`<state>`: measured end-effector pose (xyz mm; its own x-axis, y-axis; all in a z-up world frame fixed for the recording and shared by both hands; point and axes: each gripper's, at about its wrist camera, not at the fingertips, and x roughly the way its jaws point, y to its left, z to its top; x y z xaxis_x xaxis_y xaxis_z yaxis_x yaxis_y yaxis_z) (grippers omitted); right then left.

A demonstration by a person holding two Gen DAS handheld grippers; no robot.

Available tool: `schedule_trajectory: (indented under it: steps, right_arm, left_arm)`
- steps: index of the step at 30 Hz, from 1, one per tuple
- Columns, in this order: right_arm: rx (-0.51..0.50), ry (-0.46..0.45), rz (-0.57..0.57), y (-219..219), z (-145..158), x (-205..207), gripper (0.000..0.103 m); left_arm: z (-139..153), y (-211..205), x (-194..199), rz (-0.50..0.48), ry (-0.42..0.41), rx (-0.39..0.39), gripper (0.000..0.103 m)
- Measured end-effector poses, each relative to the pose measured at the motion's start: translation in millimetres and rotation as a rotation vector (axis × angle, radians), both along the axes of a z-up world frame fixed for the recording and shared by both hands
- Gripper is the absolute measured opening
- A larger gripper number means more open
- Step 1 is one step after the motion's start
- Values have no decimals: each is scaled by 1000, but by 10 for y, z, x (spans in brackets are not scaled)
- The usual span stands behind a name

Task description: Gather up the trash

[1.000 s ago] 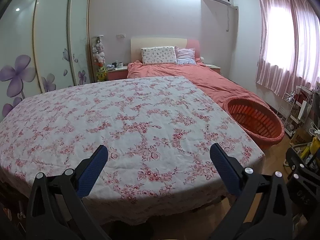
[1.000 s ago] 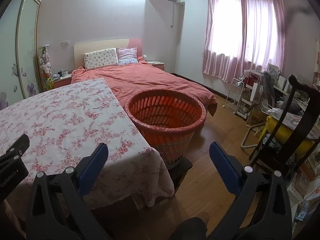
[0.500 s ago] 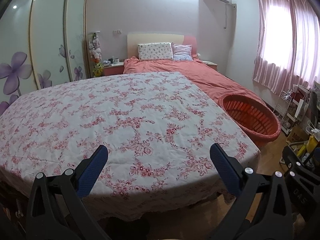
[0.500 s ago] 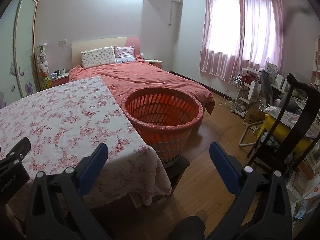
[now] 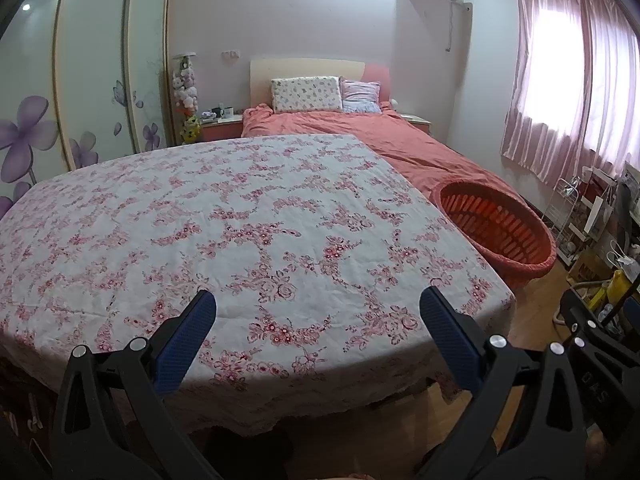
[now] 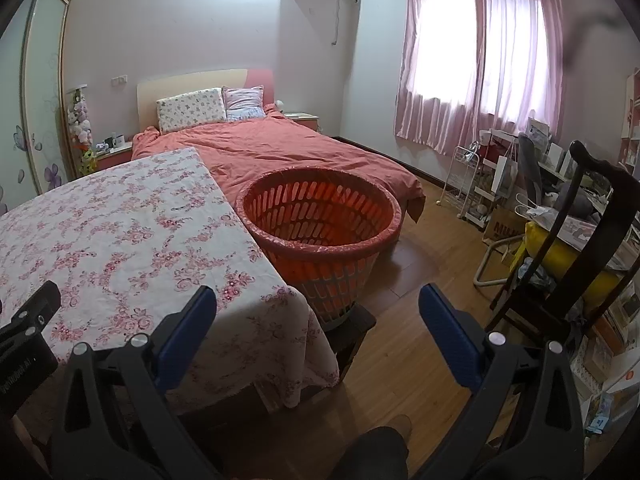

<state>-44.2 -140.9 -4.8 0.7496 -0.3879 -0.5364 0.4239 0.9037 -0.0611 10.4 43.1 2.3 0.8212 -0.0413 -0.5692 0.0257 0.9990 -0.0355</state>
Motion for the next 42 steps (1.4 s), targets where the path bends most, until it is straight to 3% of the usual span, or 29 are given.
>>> schedule_trajectory:
  steps: [16, 42]
  right_arm:
    - [4, -1, -5, -32, 4, -13, 99]
    - [6, -10, -1, -15, 9, -6, 99]
  left_arm:
    - [8, -151, -11, -38, 0, 16, 100]
    - [41, -115, -30, -13, -14, 2, 100]
